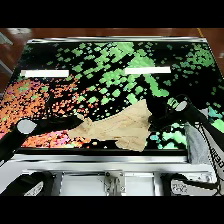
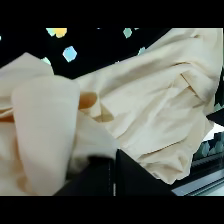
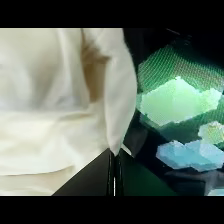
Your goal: Fold the shirts.
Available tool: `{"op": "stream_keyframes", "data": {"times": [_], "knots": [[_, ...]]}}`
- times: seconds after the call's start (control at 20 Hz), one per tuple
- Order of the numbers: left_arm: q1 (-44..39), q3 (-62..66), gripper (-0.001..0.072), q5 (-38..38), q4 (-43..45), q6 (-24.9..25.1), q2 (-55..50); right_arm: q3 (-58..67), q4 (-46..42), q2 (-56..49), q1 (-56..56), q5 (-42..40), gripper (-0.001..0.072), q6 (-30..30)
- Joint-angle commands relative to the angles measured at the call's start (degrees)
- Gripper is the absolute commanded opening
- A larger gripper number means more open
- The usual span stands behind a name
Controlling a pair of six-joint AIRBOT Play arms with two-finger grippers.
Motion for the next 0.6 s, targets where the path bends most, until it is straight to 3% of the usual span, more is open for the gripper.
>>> {"op": "stream_keyframes", "data": {"times": [0.0,0.25,0.55], "knots": [[2.3,4.4,0.0037,-5.9,6.7,0.0,0.0,3.8,0.3,2.5,-0.1,2.3,0.006,-3.4],[10.0,28.5,0.0037,-16.0,15.9,0.0,3.2,20.1,0.5,18.6,-2.6,-0.4,0.006,-12.8],[15.1,62.3,0.0037,-14.6,16.2,-1.6,7.5,39.3,0.7,35.7,-2.5,-12.9,0.006,-12.5]]}}
